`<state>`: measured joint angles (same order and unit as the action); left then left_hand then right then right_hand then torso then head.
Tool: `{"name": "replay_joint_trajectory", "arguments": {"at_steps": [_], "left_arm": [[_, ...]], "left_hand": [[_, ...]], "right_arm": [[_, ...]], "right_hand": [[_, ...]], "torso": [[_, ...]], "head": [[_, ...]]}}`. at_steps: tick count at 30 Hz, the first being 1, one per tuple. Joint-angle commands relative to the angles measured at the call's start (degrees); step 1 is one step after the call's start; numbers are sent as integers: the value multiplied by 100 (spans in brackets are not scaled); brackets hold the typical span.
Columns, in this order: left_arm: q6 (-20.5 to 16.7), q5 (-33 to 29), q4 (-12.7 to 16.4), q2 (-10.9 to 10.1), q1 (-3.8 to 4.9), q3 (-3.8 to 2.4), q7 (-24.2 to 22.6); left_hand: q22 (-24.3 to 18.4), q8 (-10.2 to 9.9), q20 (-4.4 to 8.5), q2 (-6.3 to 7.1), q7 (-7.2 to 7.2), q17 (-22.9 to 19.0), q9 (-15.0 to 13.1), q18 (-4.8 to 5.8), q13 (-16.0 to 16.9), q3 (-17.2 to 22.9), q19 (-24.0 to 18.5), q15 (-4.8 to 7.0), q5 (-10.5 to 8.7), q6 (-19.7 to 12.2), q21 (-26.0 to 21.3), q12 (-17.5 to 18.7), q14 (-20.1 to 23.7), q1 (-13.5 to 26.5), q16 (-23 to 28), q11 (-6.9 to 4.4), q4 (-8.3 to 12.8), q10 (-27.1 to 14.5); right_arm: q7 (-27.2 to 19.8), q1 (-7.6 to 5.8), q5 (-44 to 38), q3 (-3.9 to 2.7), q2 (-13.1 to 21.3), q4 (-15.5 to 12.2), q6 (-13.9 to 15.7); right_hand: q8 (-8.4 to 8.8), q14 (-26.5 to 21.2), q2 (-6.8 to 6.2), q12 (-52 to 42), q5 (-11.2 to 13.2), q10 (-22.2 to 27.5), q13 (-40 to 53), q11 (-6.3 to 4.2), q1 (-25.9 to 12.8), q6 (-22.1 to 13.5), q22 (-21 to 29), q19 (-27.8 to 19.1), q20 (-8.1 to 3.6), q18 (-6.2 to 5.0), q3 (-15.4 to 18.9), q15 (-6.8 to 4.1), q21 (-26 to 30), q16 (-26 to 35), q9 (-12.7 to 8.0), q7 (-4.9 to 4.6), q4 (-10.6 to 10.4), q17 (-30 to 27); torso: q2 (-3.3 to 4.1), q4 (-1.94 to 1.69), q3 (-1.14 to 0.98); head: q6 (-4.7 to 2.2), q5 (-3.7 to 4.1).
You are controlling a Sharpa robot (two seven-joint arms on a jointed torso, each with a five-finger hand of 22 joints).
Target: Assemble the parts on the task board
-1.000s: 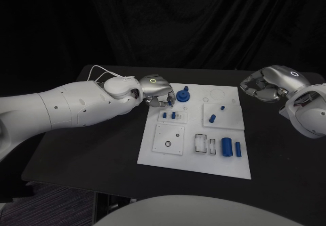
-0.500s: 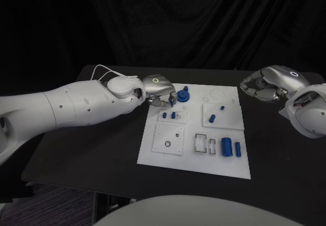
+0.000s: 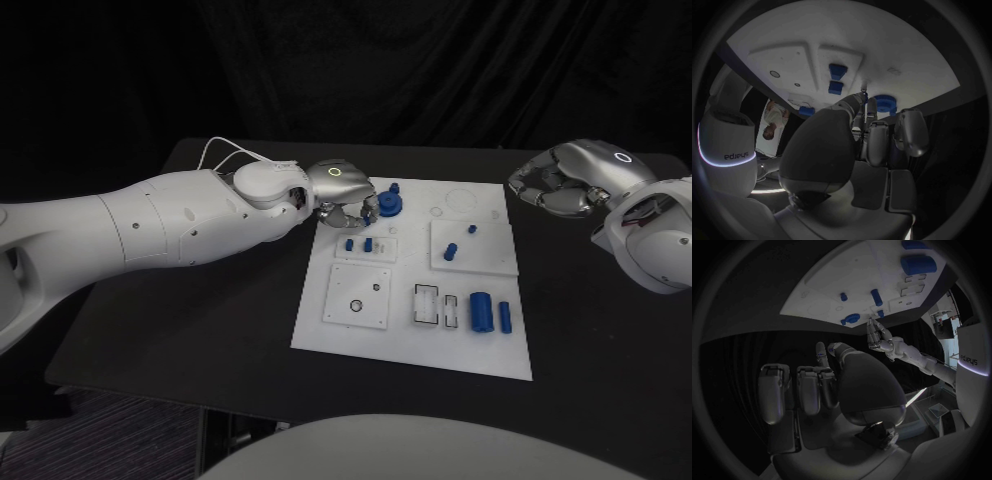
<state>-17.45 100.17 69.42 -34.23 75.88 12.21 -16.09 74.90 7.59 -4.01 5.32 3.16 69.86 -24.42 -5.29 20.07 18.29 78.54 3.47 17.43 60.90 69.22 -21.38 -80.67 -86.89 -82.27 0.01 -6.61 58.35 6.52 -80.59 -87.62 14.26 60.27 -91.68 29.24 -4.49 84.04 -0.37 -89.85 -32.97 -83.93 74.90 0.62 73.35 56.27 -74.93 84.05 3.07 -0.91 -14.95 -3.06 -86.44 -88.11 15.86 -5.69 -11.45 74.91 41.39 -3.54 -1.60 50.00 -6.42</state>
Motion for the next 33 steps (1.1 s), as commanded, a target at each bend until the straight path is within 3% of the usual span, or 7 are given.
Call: {"name": "replay_joint_trajectory", "arguments": {"at_steps": [1,33], "left_arm": [[113,10,-4,16,-1,-4,5],[300,10,-25,27,-5,-4,-23]], "left_hand": [[921,14,-13,-17,-13,-2,1,85,-1,30,28,-29,-37,-6,28,10,-15,46,29,6,-3,40],[914,-44,-9,10,-18,-29,20,78,-28,79,10,-32,46,-50,0,79,-1,-24,43,15,95,87]], "right_arm": [[78,16,-14,-4,1,-3,-33],[77,21,-14,-4,10,8,-57]], "right_hand": [[18,482,9,-15,-17,-607,1510,-20,-53,33,-1363,407,-18,-18,-38,-31,16,34,-6,6,-8,951],[15,480,8,-15,-5,-607,1510,-13,-67,41,-1359,401,-15,-21,-48,-26,27,39,-5,3,-7,940]], "torso": [[-2,2,-1],[-1,-3,-3]], "head": [[0,1],[0,-4]]}}
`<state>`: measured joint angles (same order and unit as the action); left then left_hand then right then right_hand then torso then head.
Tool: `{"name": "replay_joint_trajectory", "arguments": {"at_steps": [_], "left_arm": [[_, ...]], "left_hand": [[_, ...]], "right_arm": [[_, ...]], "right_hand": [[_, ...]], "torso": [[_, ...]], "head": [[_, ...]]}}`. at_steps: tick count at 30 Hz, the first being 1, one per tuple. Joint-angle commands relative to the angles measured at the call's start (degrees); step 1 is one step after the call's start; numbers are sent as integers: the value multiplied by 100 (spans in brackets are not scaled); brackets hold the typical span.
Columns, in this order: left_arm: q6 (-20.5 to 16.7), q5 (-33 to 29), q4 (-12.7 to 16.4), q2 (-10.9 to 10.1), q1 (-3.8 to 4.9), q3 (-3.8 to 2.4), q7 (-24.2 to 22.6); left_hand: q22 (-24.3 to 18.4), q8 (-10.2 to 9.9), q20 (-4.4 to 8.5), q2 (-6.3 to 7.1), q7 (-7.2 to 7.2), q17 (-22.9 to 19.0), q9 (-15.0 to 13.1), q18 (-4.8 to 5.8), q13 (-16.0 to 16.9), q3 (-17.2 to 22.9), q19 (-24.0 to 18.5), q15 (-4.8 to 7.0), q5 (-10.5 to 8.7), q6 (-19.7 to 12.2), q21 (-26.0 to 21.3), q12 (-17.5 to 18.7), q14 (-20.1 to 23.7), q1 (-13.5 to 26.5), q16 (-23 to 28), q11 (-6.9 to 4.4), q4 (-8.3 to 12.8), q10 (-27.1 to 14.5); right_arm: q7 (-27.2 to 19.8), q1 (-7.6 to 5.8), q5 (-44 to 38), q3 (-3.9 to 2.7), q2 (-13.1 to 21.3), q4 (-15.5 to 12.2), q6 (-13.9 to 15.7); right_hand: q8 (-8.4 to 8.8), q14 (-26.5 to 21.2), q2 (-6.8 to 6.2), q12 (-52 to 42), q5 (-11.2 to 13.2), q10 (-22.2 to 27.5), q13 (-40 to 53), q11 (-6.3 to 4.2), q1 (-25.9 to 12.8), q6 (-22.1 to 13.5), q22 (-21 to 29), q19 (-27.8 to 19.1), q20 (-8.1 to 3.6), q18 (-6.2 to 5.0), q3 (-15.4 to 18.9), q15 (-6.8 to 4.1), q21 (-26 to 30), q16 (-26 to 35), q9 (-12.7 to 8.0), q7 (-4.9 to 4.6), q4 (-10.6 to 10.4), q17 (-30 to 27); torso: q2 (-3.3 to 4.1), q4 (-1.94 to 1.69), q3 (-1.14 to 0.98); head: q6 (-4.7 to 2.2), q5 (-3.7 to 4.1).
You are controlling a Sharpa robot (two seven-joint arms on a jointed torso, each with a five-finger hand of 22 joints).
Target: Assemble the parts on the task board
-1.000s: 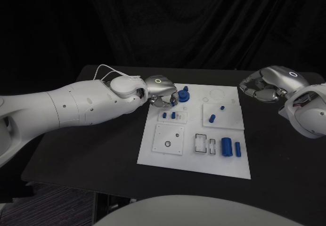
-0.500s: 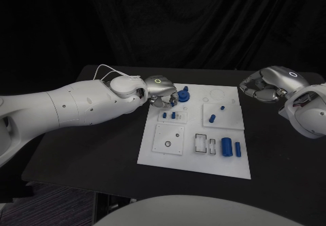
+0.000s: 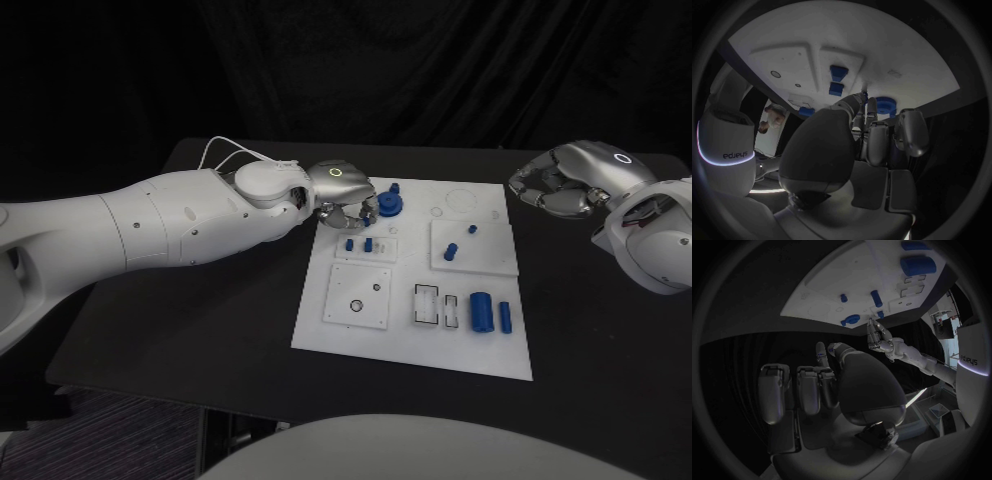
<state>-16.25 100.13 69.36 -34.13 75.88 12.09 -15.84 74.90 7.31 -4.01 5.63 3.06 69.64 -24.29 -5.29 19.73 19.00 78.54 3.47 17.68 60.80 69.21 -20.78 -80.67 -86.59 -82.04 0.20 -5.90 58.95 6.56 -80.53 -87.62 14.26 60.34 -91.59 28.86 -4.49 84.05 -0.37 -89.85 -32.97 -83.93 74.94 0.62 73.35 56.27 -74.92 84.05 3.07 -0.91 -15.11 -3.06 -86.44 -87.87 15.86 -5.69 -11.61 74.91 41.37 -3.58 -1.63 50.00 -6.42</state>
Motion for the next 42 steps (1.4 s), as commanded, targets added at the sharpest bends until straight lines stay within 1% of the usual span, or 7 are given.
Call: {"name": "replay_joint_trajectory", "arguments": {"at_steps": [1,8,11,23,33,36,42], "left_arm": [[197,15,-27,22,-6,7,-49],[256,16,-39,27,-11,7,-53],[267,61,-39,27,-12,7,-50],[266,149,-15,10,-15,7,-39],[270,153,3,3,-16,7,-35],[276,153,5,7,-16,7,-32],[276,153,-1,19,-16,7,-17]], "left_hand": [[914,-15,-9,-21,-8,-7,7,78,5,8,10,-32,21,-39,0,19,-1,-54,21,-5,24,28],[911,-17,-8,-18,-6,-11,8,76,2,10,3,-32,26,-37,-11,28,2,-54,23,-2,29,24],[912,-24,-8,-17,-5,-15,11,76,-1,20,3,-33,38,-40,-9,39,5,-63,25,-1,41,23],[908,-28,-8,-15,-5,-41,13,73,-3,23,-5,-34,39,-41,-24,44,17,-61,36,-1,46,28],[892,-33,-7,-14,-7,-87,15,62,-4,29,-37,-34,39,-44,-78,49,41,-64,56,-3,54,34],[890,-50,-8,-13,-11,-96,22,61,-6,32,-43,-35,14,-61,-85,59,49,-53,63,-5,56,42],[883,-95,-9,-23,-22,-122,41,57,-12,42,-64,-35,-44,-112,-112,89,67,-26,78,-6,56,45]], "right_arm": [[73,14,-14,-4,3,-1,-19],[74,14,-14,-4,10,-1,-19],[74,14,-14,-4,7,1,-21],[78,17,-14,-4,10,-1,-32],[82,17,-14,-4,11,-8,-39],[86,17,-14,-4,13,-9,-48],[91,17,-14,-4,17,-12,-50]], "right_hand": [[15,479,8,-15,-5,-607,1506,-13,-67,41,-1360,401,-15,-21,-32,-26,27,15,-5,3,9,940],[15,479,8,-15,-5,-607,1506,-13,-67,41,-1360,401,-15,-21,-32,-26,27,15,-5,3,9,940],[15,479,8,-15,-5,-607,1506,-13,-67,41,-1360,401,-15,-21,-32,-26,27,15,-5,3,9,940],[18,479,6,-15,-2,-607,1506,-13,-69,38,-1358,399,-14,-22,-35,-25,31,17,-6,3,12,937],[20,478,4,-15,1,-607,1506,-14,-68,35,-1358,399,-13,-22,-39,-25,32,18,-6,3,16,935],[20,478,4,-15,1,-607,1506,-14,-68,35,-1358,399,-13,-22,-39,-25,32,18,-6,3,16,935],[21,478,4,-15,8,-607,1506,-15,-66,33,-1357,398,-13,-23,-45,-25,34,18,-7,3,22,933]], "torso": [[0,1,-1],[0,-1,5],[0,-3,2],[1,-7,1],[4,0,-2],[4,-2,2],[-1,1,-3]], "head": [[0,-5],[0,1],[0,-3],[0,-13],[0,-25],[0,-24],[0,-29]]}}
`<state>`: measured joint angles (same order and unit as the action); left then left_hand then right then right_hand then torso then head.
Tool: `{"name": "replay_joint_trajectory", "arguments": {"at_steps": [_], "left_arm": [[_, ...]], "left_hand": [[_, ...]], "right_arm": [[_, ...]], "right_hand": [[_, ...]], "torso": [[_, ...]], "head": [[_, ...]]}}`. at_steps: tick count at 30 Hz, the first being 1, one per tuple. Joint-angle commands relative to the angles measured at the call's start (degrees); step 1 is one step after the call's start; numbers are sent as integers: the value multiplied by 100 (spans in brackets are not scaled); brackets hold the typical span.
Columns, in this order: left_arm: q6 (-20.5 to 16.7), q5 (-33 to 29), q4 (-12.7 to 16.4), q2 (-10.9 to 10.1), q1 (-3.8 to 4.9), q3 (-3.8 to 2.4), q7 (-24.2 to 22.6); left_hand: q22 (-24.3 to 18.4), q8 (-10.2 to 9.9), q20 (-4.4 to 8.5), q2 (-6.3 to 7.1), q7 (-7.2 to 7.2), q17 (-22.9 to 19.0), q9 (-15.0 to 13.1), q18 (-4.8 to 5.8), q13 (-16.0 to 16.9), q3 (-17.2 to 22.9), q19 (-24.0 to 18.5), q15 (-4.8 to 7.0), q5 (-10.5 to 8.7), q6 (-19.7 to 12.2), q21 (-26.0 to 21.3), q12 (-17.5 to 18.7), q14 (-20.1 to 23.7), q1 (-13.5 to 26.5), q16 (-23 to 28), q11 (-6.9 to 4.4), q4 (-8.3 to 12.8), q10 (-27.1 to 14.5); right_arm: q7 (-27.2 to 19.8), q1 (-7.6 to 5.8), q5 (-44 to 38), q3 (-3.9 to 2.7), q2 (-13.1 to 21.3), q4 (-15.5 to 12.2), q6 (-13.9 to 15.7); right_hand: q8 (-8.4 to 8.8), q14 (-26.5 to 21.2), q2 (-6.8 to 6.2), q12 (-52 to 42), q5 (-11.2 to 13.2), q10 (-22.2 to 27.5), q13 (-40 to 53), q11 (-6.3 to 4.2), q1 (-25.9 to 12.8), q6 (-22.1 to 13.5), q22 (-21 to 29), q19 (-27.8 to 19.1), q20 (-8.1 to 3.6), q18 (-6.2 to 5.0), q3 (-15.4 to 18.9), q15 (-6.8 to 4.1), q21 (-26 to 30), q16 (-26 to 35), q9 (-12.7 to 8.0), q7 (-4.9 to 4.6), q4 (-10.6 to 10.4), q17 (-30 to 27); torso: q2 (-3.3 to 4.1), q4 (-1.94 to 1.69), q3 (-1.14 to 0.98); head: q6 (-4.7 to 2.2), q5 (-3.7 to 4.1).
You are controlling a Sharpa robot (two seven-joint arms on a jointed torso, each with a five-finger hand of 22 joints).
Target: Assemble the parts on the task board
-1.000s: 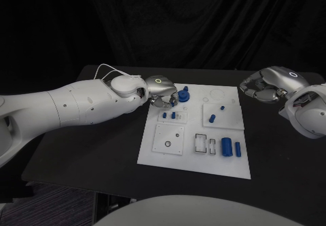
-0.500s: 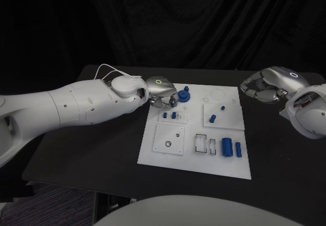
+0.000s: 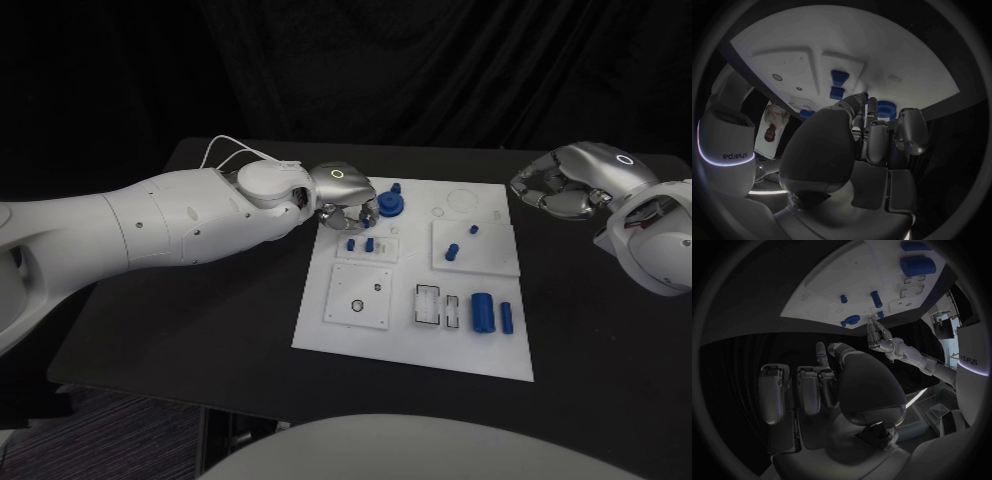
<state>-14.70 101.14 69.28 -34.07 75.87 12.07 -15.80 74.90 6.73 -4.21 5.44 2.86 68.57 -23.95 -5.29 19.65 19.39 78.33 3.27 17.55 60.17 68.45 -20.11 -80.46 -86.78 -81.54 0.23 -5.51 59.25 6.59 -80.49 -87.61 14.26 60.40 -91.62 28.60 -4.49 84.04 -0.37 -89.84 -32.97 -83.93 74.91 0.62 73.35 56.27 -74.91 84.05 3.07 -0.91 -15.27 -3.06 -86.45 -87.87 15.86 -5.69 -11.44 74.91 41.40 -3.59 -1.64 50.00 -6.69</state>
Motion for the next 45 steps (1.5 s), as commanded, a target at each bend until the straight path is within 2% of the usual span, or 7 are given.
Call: {"name": "replay_joint_trajectory", "arguments": {"at_steps": [1,11,16,17,21,28,45], "left_arm": [[121,51,3,15,-15,10,-18],[96,51,-55,65,-16,10,2],[94,51,-65,75,-17,10,4],[99,51,-65,76,-17,10,8],[141,51,-65,70,-19,10,38],[171,51,-59,51,-22,10,59],[60,52,-64,-15,-25,10,103]], "left_hand": [[882,-39,12,-6,-3,-11,7,57,-5,4,-45,-15,-36,-51,-39,25,45,-4,26,-10,17,15],[871,-139,8,-17,-24,-75,51,50,-20,19,-76,-19,-119,-177,-84,98,83,33,58,-6,18,-37],[859,-292,3,2,-123,-122,129,41,-61,58,-108,-34,-192,-417,-138,226,112,54,84,20,30,-164],[855,-320,0,19,-191,-128,168,39,-81,72,-117,-49,-266,-521,-155,274,116,61,88,44,31,-215],[848,-320,-8,79,-259,-153,241,35,-117,84,-131,-70,-484,-673,-186,359,132,92,101,72,19,-298],[842,-312,-23,131,-324,-179,316,33,-145,72,-142,-102,-643,-838,-219,423,149,170,113,107,-47,-349],[831,-261,-36,151,-335,-217,346,25,-131,52,-165,-111,-748,-835,-275,418,176,210,133,108,-106,-333]], "right_arm": [[88,13,-15,-4,10,-10,-25],[91,14,-15,-4,3,-9,-24],[92,14,-15,-4,3,-7,-24],[93,14,-15,-4,3,-7,-24],[94,14,-15,-4,4,-6,-25],[94,14,-15,-4,0,-1,-26],[83,24,-15,-4,2,5,-18]], "right_hand": [[21,478,4,-16,7,-607,1509,-15,-66,33,-1358,398,-13,-23,-29,-25,35,19,-7,3,6,933],[21,479,4,-16,10,-607,1509,-15,-66,34,-1359,399,-13,-22,-32,-25,33,17,-7,3,8,937],[20,478,5,-16,17,-607,1509,-15,-64,35,-1358,399,-13,-22,-36,-25,33,19,-6,4,13,931],[20,478,5,-16,17,-607,1509,-15,-64,35,-1358,399,-13,-22,-36,-25,33,19,-6,4,13,931],[20,478,5,-16,17,-607,1509,-15,-64,35,-1358,399,-13,-22,-36,-25,33,19,-6,4,13,931],[20,478,3,-16,20,-607,1509,-16,-64,36,-1359,400,-12,-22,-38,-25,32,18,-6,3,15,934],[15,478,-1,-16,30,-607,1509,-34,-53,46,-1358,398,-14,-23,-49,-33,35,19,-4,12,33,932]], "torso": [[-3,2,-1],[-4,7,0],[-9,8,2],[-10,8,1],[-7,4,2],[-5,-2,3],[-1,0,2]], "head": [[0,-1],[0,5],[0,14],[0,15],[0,18],[0,16],[0,4]]}}
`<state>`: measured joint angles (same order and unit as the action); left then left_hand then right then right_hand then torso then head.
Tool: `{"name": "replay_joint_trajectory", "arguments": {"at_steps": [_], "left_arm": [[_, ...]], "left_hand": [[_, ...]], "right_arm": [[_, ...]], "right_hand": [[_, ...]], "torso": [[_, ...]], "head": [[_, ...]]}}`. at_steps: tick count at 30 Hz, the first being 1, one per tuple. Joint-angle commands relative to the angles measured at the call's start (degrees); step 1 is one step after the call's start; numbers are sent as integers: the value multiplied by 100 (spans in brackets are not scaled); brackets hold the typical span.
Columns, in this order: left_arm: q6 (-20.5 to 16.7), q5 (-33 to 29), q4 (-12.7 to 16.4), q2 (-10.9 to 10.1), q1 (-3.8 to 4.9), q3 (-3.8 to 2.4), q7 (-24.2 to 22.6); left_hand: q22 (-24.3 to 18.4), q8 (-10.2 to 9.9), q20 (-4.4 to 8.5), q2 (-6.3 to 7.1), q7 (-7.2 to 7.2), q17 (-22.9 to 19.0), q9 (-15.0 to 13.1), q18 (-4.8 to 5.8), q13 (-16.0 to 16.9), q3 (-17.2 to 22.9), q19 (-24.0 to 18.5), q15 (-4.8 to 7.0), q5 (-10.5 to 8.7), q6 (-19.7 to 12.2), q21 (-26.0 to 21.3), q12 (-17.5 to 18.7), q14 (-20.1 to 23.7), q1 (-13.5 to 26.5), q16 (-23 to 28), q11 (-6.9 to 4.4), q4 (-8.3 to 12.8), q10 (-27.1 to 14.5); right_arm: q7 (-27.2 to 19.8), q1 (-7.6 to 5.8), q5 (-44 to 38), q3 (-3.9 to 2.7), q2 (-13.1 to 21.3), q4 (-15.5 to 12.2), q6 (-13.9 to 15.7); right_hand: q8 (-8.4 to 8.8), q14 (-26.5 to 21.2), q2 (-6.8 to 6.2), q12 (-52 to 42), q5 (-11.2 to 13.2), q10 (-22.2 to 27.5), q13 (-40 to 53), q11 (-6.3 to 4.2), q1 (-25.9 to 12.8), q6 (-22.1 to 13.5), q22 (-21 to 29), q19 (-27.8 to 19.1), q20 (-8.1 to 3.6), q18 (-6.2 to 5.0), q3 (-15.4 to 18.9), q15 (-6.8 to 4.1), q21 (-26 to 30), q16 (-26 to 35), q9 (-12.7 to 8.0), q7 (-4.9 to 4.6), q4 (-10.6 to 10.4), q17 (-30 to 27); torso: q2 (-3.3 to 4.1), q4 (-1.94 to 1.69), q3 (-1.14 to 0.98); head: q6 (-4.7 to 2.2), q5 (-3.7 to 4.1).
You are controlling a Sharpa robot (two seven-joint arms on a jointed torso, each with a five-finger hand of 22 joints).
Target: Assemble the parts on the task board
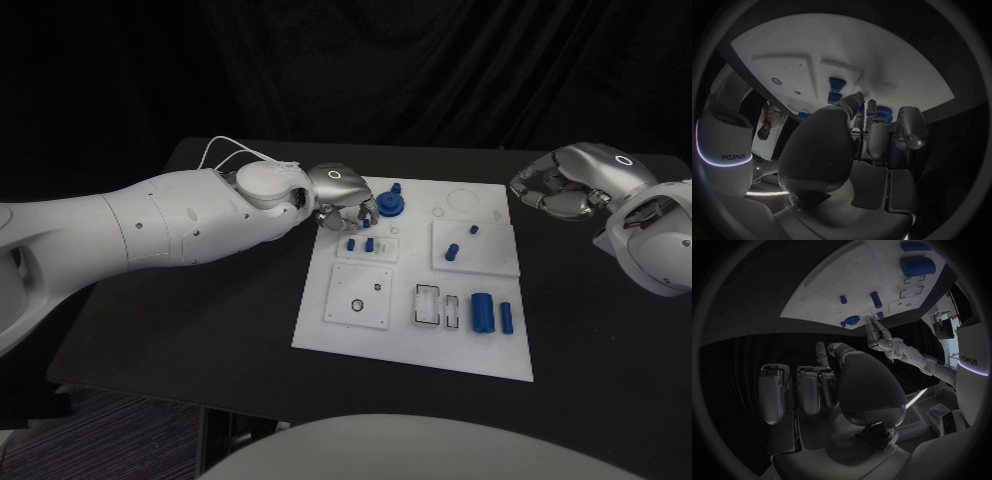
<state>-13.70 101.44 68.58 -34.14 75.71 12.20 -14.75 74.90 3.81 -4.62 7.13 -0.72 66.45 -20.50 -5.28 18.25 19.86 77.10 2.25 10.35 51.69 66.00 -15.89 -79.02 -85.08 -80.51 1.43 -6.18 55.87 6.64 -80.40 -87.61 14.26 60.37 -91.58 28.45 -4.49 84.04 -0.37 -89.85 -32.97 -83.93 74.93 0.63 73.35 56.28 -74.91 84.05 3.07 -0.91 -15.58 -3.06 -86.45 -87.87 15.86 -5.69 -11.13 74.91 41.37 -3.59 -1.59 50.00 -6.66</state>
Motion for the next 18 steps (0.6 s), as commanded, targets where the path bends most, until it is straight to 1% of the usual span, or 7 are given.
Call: {"name": "replay_joint_trajectory", "arguments": {"at_steps": [1,3,10,12,13,15,18], "left_arm": [[-52,22,7,-12,-9,-3,-2],[-90,22,8,-19,-10,-3,4],[-376,22,16,-55,-10,-3,85],[-571,22,29,-103,-10,-3,119],[-644,22,35,-124,-10,-3,127],[-932,22,66,-220,-10,-3,145],[-1428,21,122,-387,-10,-3,152]], "left_hand": [[829,32,4,-19,24,-9,1,23,9,5,-45,-9,-27,13,-35,-6,35,40,31,-13,-39,5],[829,22,3,-8,19,-14,9,24,8,2,-44,-6,-26,-6,-36,4,37,39,33,-15,-42,-13],[832,-23,-10,45,-144,-12,149,23,-1,-10,-34,-25,-26,-380,-57,98,36,43,32,23,-105,-216],[810,-18,-18,85,-188,-82,214,7,-26,-42,-80,-55,-28,-494,-150,221,85,58,68,67,-136,-537],[808,-17,-19,89,-191,-89,220,6,-26,-47,-84,-58,-30,-503,-158,227,91,60,72,72,-139,-562],[766,-15,-34,104,-237,-224,294,-23,-13,-106,-190,-86,-30,-639,-339,247,201,44,141,98,-146,-855],[577,-13,-84,74,-407,-894,536,-156,82,-383,-677,-100,-32,-998,-1168,11,765,-54,502,91,-166,-1695]], "right_arm": [[78,15,-15,-4,5,1,-2],[77,16,-15,-4,5,2,-4],[63,18,-15,-4,5,3,1],[53,18,-15,-4,15,-4,10],[48,18,-15,-4,19,-7,16],[28,18,-15,-4,37,-21,49],[-1,17,-15,-5,69,-47,119]], "right_hand": [[15,478,-1,-15,30,-607,1507,-34,-53,46,-1358,398,-14,-23,-18,-33,35,19,-4,11,2,932],[15,478,-1,-15,30,-607,1507,-34,-53,46,-1358,398,-14,-23,-18,-33,35,19,-4,11,2,932],[15,478,-5,-15,32,-607,1507,-38,-53,45,-1357,397,-16,-24,-20,-36,38,18,-4,13,6,934],[16,476,-7,-15,34,-607,1507,-39,-53,44,-1356,395,-17,-25,-20,-38,41,22,-4,13,8,926],[17,476,-9,-15,35,-607,1507,-39,-54,43,-1355,393,-17,-26,-20,-39,44,23,-4,13,8,922],[20,474,-20,-15,49,-607,1507,-39,-64,37,-1354,392,-19,-27,-15,-41,46,27,-5,10,7,914],[16,460,-87,-15,147,-607,1507,-33,-60,49,-1332,363,-24,-42,-20,-41,104,54,-2,12,56,853]], "torso": [[2,-2,-2],[2,-4,-1],[0,4,-2],[2,6,0],[4,4,0],[4,8,1],[-1,4,8]], "head": [[0,0],[0,3],[0,-4],[0,4],[0,11],[0,20],[0,40]]}}
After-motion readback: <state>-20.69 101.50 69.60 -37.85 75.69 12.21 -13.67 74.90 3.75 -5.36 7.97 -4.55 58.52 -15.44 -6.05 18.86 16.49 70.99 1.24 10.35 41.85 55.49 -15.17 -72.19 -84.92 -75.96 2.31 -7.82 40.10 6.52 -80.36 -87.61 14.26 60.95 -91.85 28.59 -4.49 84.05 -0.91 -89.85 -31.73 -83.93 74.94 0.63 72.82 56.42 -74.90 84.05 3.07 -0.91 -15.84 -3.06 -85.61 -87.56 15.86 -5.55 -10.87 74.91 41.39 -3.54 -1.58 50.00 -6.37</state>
